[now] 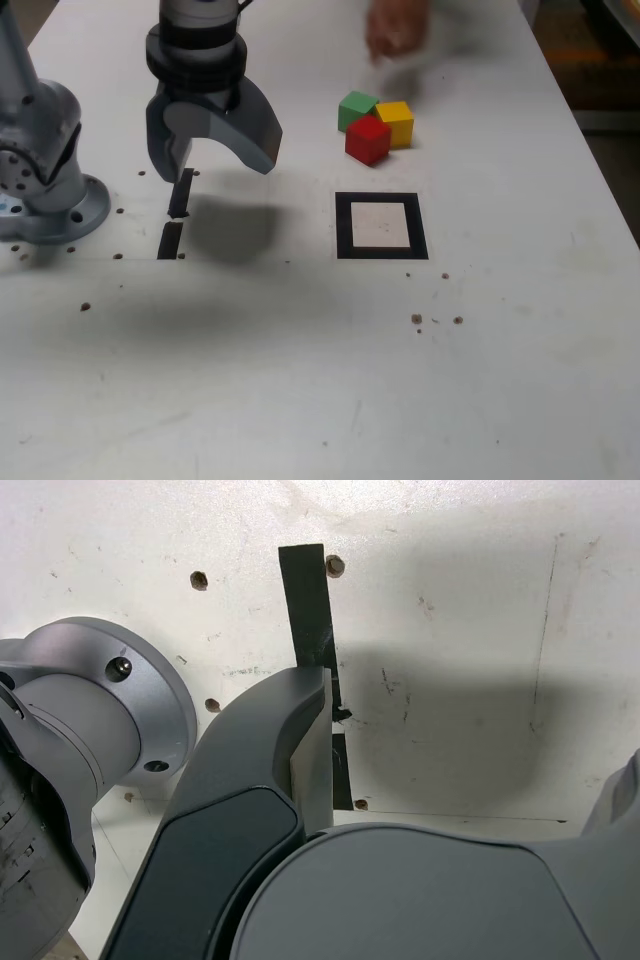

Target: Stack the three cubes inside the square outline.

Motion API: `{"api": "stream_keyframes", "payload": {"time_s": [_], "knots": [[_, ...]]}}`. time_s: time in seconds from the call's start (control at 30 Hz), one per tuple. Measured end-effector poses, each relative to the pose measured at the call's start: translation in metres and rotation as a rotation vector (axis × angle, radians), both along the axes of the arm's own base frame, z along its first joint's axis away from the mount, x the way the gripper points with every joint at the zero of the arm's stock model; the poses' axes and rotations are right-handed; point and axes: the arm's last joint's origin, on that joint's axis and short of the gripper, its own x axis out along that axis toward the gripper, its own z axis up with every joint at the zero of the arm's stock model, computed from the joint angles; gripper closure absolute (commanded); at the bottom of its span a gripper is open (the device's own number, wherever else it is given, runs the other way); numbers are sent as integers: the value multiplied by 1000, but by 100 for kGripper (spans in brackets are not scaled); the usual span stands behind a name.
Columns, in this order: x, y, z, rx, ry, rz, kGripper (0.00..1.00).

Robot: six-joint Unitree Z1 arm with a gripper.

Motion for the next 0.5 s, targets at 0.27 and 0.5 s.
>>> {"api": "stream_keyframes", "payload": {"time_s": [0.27, 0.5], "knots": [[1, 0, 2, 3, -2, -4, 1], [25, 1, 39, 53, -50, -128, 0]]}}
